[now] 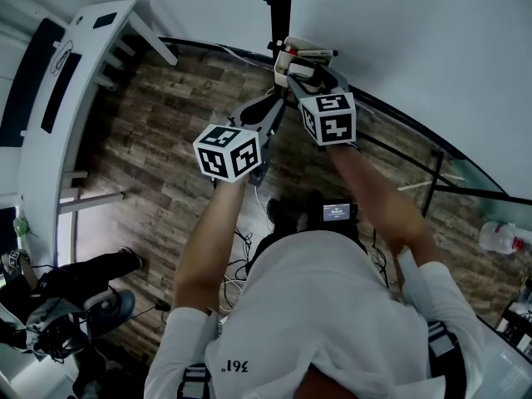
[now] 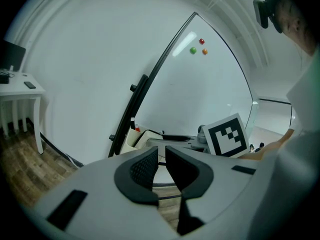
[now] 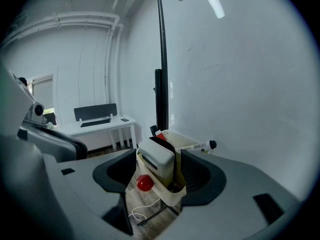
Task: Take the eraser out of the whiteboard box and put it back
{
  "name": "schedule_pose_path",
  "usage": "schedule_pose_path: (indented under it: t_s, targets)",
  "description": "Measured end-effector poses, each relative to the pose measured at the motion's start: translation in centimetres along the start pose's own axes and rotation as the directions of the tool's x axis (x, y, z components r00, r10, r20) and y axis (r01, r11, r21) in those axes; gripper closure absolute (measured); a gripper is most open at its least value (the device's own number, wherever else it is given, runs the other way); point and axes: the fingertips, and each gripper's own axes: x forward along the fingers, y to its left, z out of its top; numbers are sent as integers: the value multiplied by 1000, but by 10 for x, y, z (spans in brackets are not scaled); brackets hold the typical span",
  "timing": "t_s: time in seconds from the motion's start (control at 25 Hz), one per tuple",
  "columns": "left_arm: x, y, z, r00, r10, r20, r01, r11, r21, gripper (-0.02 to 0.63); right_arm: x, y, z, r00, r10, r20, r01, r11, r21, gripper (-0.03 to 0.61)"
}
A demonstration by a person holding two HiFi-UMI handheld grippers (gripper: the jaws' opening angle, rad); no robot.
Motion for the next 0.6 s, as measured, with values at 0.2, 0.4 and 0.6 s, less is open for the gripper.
schedule_pose_path:
  t_s: [0.2, 0.4, 0.6]
  targets:
    - [0, -4, -4, 1000, 2, -3, -2, 1000, -3, 578, -7, 0, 1, 1000, 10, 7, -10, 1000, 5, 299]
    - [-2, -9, -2, 1000, 5, 8, -5, 1000, 3, 578, -18, 5, 4, 999, 42, 26, -43, 999, 17, 299]
    - [-7, -17, -1, 1000, 11, 21, -11, 1000, 6, 578, -36, 8, 12, 996, 66, 52, -67, 998, 16, 301]
